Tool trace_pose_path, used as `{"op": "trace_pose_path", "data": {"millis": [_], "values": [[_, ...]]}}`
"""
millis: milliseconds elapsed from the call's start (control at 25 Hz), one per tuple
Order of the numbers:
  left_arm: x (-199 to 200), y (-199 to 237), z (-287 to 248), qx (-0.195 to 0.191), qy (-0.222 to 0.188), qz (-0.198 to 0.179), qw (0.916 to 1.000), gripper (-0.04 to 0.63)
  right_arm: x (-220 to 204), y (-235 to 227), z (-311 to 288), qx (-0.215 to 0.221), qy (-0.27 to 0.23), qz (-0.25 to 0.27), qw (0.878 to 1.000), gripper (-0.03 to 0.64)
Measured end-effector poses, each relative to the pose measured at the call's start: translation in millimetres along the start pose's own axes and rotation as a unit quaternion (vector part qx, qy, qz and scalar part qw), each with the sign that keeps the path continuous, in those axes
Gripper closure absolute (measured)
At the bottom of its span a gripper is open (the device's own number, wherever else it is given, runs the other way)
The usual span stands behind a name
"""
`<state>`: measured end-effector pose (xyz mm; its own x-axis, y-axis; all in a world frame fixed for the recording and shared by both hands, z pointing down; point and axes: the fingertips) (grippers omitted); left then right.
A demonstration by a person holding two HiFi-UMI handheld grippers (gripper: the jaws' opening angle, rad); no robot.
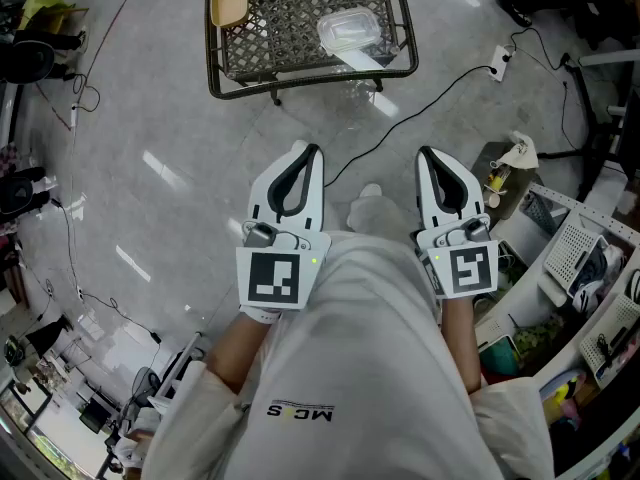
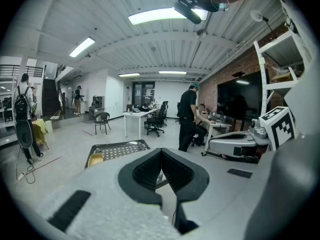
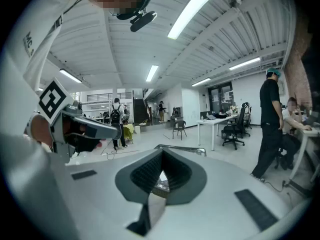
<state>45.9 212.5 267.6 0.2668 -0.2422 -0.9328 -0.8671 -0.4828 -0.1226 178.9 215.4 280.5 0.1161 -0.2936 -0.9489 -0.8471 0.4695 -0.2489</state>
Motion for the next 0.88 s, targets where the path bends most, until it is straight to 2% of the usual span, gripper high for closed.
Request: {"op": "trace_pose_path", "data": {"millis": [160,360,640,880], "values": [[5.8,-32.3,24.4,0.011,0.008,0.022,0.9997,0.571,-0.1,11.7,34.2,0.009,0.017,0.003,1.000,0.600],[1.9,-36.2,40.2,0.017,0.003,0.024,0.9996,0.571,4.1,23.1,43.7,0.012,0.006,0.012,1.000,0.600],[4.1,-21.7,53.4,0.020,-0.019,0.028,0.9992,0.571,12.5,35.3,42.1,0.002,-0.015,0.008,1.000,0.600],[1.4,15.2,61.5,0.026,-0.033,0.037,0.9984,0.571,17.4,56.6,20.7,-0.003,-0.022,0.014,1.000,0.600]]}}
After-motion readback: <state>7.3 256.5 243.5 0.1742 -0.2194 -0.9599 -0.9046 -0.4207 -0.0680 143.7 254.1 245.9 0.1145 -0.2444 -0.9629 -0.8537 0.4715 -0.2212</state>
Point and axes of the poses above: the fingertips, and each gripper's own axes: z backward along the fingers, y to its left, x out of its top, and after that the axes turned 10 degrees about -z, right-handed
